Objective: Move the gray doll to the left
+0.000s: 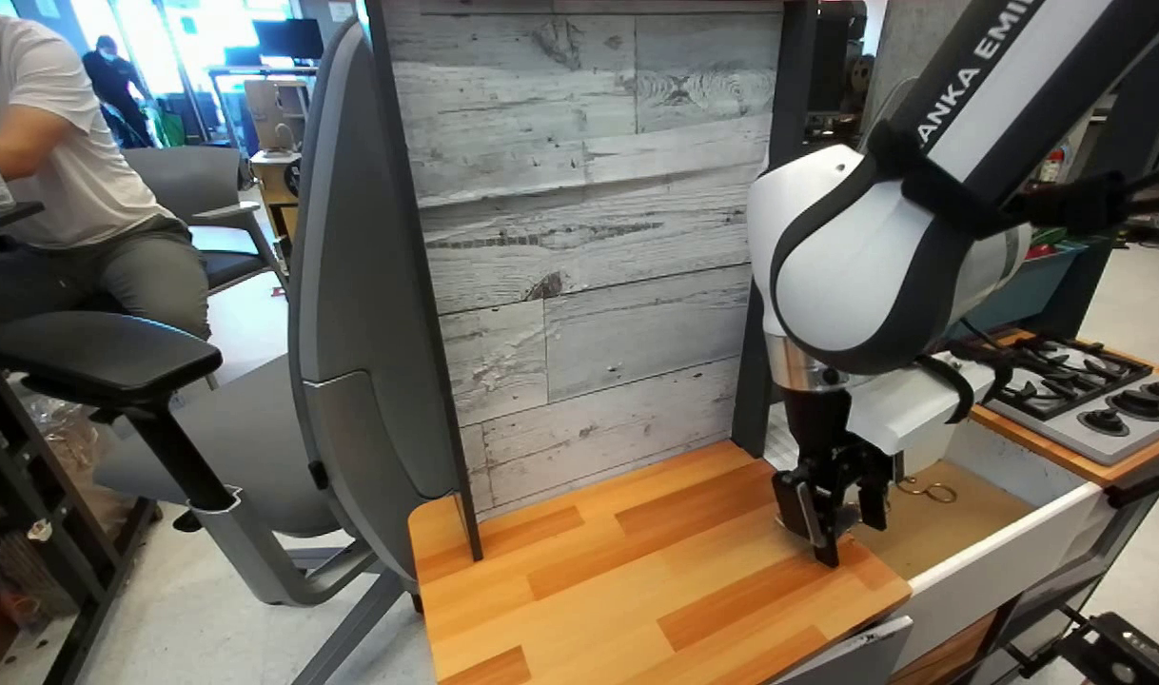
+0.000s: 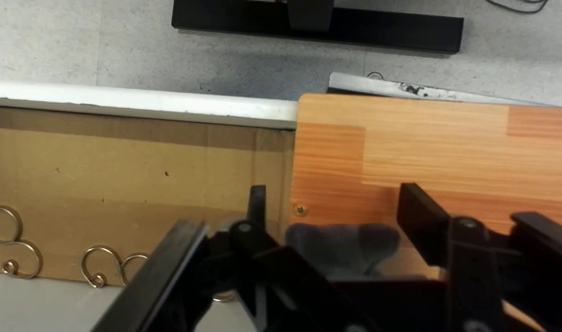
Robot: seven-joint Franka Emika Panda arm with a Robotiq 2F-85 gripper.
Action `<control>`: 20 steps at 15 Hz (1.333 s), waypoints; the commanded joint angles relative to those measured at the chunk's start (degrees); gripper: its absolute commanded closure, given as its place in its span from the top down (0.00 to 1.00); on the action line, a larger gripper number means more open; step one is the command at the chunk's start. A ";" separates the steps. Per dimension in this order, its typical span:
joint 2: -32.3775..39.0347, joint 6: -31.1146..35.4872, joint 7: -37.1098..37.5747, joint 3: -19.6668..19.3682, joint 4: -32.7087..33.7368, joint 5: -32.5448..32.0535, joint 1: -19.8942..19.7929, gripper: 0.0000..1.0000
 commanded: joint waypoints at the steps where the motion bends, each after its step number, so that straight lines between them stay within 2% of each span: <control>1: 0.78 0.21 -0.60 -2.23 0.29 -2.37 3.11 0.42; 5: -2.40 5.01 3.32 -5.97 -5.20 -6.94 7.89 0.12; 7: -3.83 6.69 5.76 -8.65 -8.08 -10.43 11.53 0.00; 11: -6.14 7.60 9.91 -11.82 -11.90 -14.50 16.78 0.01; 13: -7.41 7.07 10.81 -12.11 -13.13 -15.48 18.32 0.01; 17: -9.37 6.23 9.03 -9.97 -12.61 -16.22 19.58 0.01; 20: -9.14 6.00 7.48 -7.38 -10.26 -15.24 19.07 0.01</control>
